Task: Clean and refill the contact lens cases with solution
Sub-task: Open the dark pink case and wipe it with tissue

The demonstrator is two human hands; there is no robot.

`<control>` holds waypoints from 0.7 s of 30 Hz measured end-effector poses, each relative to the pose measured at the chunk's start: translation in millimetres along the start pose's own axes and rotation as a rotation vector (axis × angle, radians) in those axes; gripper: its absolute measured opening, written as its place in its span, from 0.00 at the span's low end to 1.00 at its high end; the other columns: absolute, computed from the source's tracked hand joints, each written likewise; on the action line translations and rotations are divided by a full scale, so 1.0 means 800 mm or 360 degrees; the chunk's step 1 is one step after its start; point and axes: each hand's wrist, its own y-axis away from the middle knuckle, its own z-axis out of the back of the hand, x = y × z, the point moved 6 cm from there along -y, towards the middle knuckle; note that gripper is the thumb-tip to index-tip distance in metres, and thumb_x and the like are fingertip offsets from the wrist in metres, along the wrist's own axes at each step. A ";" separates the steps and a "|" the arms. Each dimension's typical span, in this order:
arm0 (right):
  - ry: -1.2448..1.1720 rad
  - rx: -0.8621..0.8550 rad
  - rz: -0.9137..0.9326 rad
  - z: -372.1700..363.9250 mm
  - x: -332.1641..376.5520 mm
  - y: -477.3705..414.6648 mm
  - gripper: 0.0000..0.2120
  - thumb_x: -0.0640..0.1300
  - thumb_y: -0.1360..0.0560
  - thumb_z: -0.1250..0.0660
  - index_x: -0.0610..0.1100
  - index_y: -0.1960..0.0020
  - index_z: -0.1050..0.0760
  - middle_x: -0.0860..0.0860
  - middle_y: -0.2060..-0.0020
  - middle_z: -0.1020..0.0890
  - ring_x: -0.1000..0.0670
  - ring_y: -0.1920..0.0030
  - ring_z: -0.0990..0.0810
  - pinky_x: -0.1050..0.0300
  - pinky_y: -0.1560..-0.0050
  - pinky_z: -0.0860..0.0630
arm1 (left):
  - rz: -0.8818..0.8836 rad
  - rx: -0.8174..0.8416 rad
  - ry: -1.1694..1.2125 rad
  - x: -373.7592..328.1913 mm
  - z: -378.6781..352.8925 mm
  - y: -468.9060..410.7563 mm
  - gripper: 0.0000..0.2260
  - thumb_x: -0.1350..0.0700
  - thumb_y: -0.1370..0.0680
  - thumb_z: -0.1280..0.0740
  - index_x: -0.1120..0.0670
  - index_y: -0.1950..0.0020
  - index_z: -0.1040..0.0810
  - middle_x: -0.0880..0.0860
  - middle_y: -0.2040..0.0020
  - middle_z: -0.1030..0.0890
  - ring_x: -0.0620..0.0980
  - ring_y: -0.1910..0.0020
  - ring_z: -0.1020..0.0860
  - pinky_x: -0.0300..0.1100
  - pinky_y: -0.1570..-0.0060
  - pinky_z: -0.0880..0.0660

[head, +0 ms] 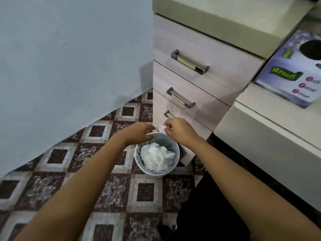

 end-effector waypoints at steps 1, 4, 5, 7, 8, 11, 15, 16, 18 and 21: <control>-0.0015 0.0033 -0.0025 -0.011 -0.006 -0.003 0.13 0.41 0.25 0.38 0.42 0.43 0.22 0.44 0.48 0.19 0.46 0.48 0.22 0.55 0.49 0.25 | 0.0005 0.0013 0.0006 0.005 -0.008 -0.003 0.17 0.54 0.22 0.37 0.57 0.34 0.27 0.56 0.41 0.21 0.51 0.45 0.23 0.38 0.47 0.31; -0.0062 0.0123 -0.0108 -0.037 -0.020 -0.009 0.12 0.38 0.26 0.38 0.40 0.44 0.22 0.41 0.48 0.19 0.44 0.47 0.22 0.55 0.47 0.27 | 0.0032 0.0045 0.0025 0.016 -0.029 -0.011 0.17 0.53 0.22 0.37 0.57 0.35 0.26 0.56 0.40 0.22 0.53 0.44 0.24 0.40 0.46 0.30; -0.0075 0.0138 -0.0130 -0.043 -0.024 -0.011 0.12 0.37 0.26 0.38 0.39 0.44 0.22 0.41 0.49 0.19 0.43 0.47 0.22 0.53 0.47 0.26 | 0.0040 0.0057 0.0034 0.020 -0.034 -0.014 0.17 0.53 0.22 0.37 0.57 0.35 0.26 0.56 0.40 0.22 0.53 0.43 0.24 0.42 0.45 0.29; -0.0095 0.0174 -0.0166 -0.055 -0.029 -0.015 0.12 0.36 0.26 0.38 0.39 0.44 0.22 0.40 0.49 0.19 0.42 0.47 0.22 0.52 0.47 0.25 | 0.0061 0.0092 0.0041 0.026 -0.046 -0.019 0.17 0.54 0.22 0.37 0.57 0.35 0.27 0.57 0.39 0.22 0.55 0.42 0.24 0.44 0.42 0.29; -0.0098 0.0195 -0.0177 -0.061 -0.032 -0.017 0.12 0.36 0.26 0.38 0.39 0.43 0.23 0.39 0.48 0.20 0.42 0.47 0.23 0.51 0.47 0.25 | 0.0070 0.0101 0.0040 0.029 -0.050 -0.020 0.17 0.54 0.22 0.37 0.57 0.34 0.27 0.58 0.39 0.23 0.55 0.42 0.25 0.45 0.42 0.29; -0.0144 0.0266 -0.0235 -0.079 -0.042 -0.023 0.16 0.36 0.26 0.37 0.41 0.39 0.24 0.40 0.46 0.21 0.42 0.45 0.23 0.54 0.46 0.26 | 0.0119 0.0146 0.0048 0.039 -0.065 -0.025 0.18 0.54 0.22 0.37 0.57 0.33 0.29 0.58 0.38 0.23 0.56 0.41 0.25 0.43 0.43 0.31; -0.0272 0.0339 -0.0331 -0.097 -0.056 -0.021 0.18 0.34 0.26 0.37 0.43 0.37 0.25 0.42 0.41 0.23 0.43 0.45 0.22 0.59 0.50 0.27 | 0.0159 0.0193 0.0051 0.047 -0.080 -0.031 0.19 0.53 0.22 0.37 0.57 0.32 0.30 0.59 0.39 0.23 0.56 0.42 0.25 0.42 0.45 0.32; -0.0288 0.0351 -0.0337 -0.099 -0.059 -0.020 0.19 0.34 0.26 0.37 0.43 0.36 0.26 0.42 0.40 0.23 0.44 0.44 0.22 0.60 0.48 0.27 | 0.0166 0.0202 0.0047 0.048 -0.082 -0.033 0.19 0.53 0.22 0.37 0.57 0.32 0.30 0.59 0.38 0.24 0.56 0.41 0.26 0.42 0.45 0.32; -0.0317 0.0354 -0.0349 -0.103 -0.064 -0.018 0.19 0.35 0.25 0.37 0.43 0.35 0.26 0.43 0.38 0.24 0.44 0.40 0.24 0.57 0.40 0.28 | 0.0177 0.0214 0.0044 0.050 -0.085 -0.034 0.19 0.53 0.22 0.37 0.58 0.32 0.30 0.58 0.38 0.24 0.55 0.41 0.26 0.42 0.44 0.32; -0.0329 0.0369 -0.0365 -0.107 -0.071 -0.017 0.17 0.36 0.25 0.37 0.41 0.36 0.26 0.43 0.37 0.24 0.46 0.38 0.25 0.54 0.36 0.30 | 0.0184 0.0227 0.0063 0.052 -0.088 -0.034 0.20 0.53 0.22 0.37 0.57 0.31 0.30 0.58 0.37 0.24 0.55 0.40 0.26 0.42 0.42 0.32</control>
